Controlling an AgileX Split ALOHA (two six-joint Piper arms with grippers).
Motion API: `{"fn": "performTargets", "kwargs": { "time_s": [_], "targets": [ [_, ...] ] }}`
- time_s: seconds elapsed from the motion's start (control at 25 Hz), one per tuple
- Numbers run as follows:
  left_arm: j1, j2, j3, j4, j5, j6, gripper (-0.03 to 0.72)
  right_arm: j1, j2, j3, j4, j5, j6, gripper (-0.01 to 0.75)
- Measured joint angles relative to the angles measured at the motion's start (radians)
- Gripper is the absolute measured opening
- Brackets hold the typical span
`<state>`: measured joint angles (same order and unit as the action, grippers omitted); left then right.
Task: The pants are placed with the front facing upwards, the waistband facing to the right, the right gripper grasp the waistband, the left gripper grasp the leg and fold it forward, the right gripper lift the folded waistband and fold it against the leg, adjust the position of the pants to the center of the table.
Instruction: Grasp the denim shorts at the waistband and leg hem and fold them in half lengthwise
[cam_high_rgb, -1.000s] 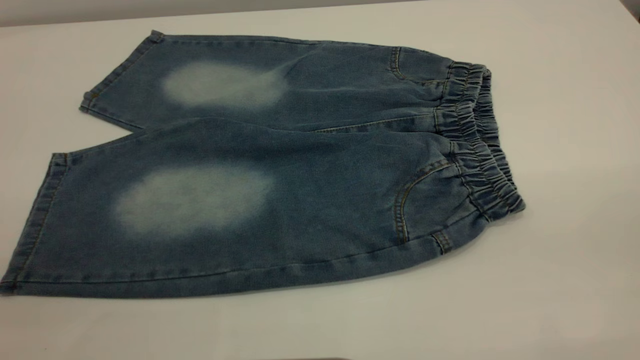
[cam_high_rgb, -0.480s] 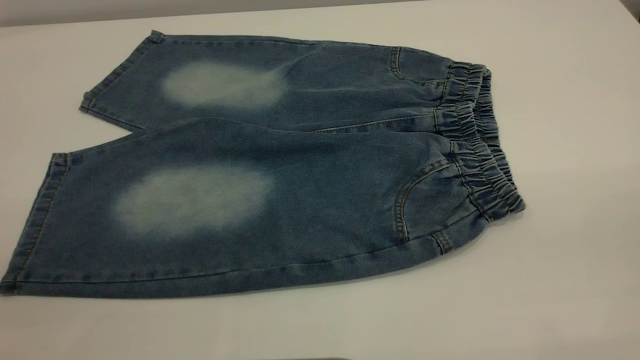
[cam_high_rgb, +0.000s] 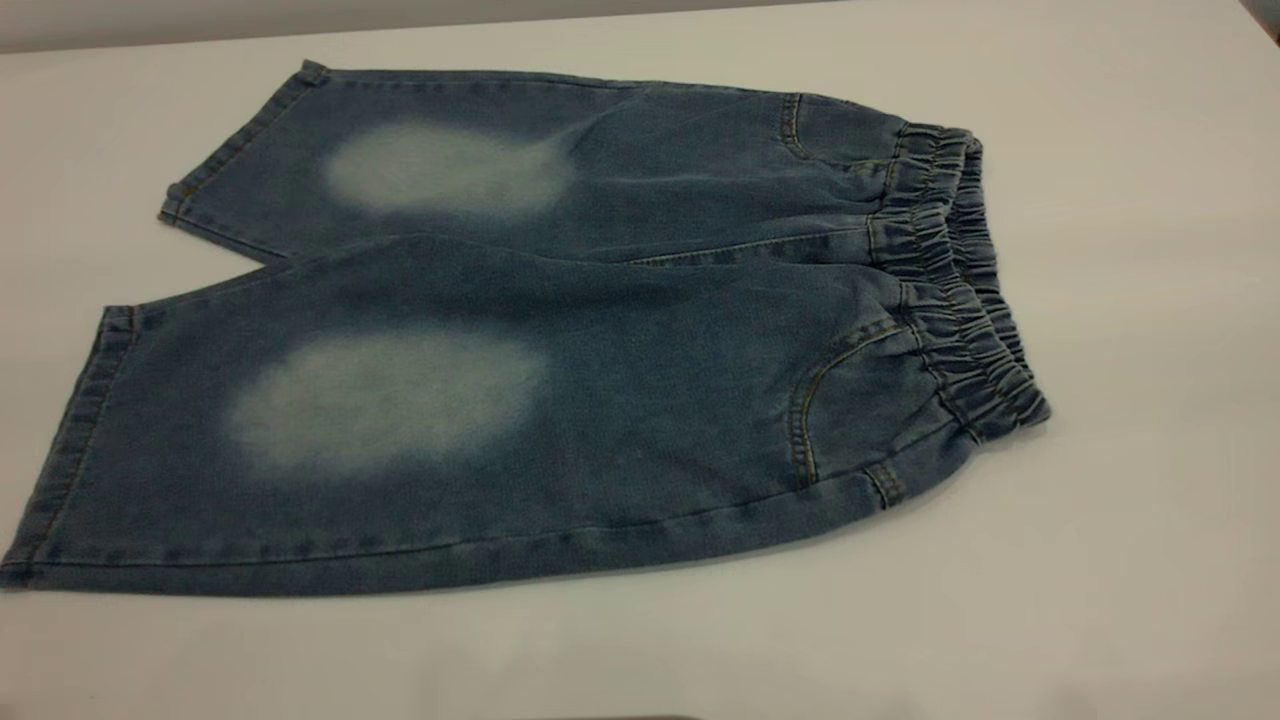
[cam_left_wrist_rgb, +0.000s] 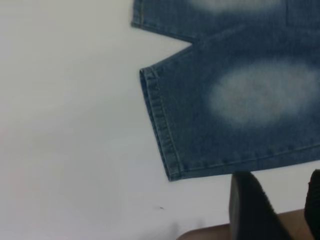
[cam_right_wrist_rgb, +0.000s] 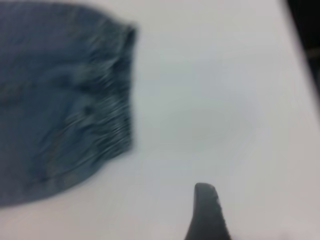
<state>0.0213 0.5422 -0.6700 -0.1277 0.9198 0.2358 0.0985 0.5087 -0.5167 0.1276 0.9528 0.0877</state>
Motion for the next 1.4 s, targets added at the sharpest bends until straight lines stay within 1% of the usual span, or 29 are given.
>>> {"fn": "performTargets", "kwargs": {
  "time_s": [0.08,0.2,0.32,0.44,0.6,0.72,0.88,1.04,1.24,1.4],
  "targets": [
    [0.000,0.128,-0.024,-0.018,-0.024,0.054,0.300,0.000,0.111,0.000,0.104,-0.065,-0.088,0.460],
    [0.000,0.288,-0.035,-0.062,-0.078,0.135,0.378,0.000,0.273,0.000,0.234,-0.144,-0.222,0.480],
    [-0.005,0.431,-0.035,-0.117,-0.118,0.173,0.459,0.000,0.448,0.000,0.343,-0.198,-0.312,0.533],
    [-0.034,0.549,-0.035,-0.151,-0.149,0.197,0.499,0.000,0.614,0.000,0.448,-0.260,-0.357,0.568],
    [-0.088,0.653,-0.035,-0.162,-0.199,0.204,0.507,0.000,0.818,-0.001,0.627,-0.301,-0.426,0.554],
    [-0.117,0.694,-0.035,-0.164,-0.228,0.205,0.508,0.000,0.938,-0.001,0.807,-0.329,-0.587,0.526],
    [-0.123,0.718,-0.045,-0.163,-0.252,0.206,0.508,0.000,1.074,-0.004,1.029,-0.351,-0.787,0.515],
    [-0.123,0.739,-0.082,-0.162,-0.256,0.207,0.508,0.000,1.194,-0.011,1.191,-0.363,-0.968,0.515],
    [-0.123,0.760,-0.121,-0.162,-0.256,0.207,0.508,0.000,1.347,-0.063,1.318,-0.343,-1.119,0.515],
    [-0.123,0.766,-0.126,-0.162,-0.256,0.207,0.508,0.000,1.438,-0.120,1.343,-0.336,-1.145,0.515]
  ]
}}
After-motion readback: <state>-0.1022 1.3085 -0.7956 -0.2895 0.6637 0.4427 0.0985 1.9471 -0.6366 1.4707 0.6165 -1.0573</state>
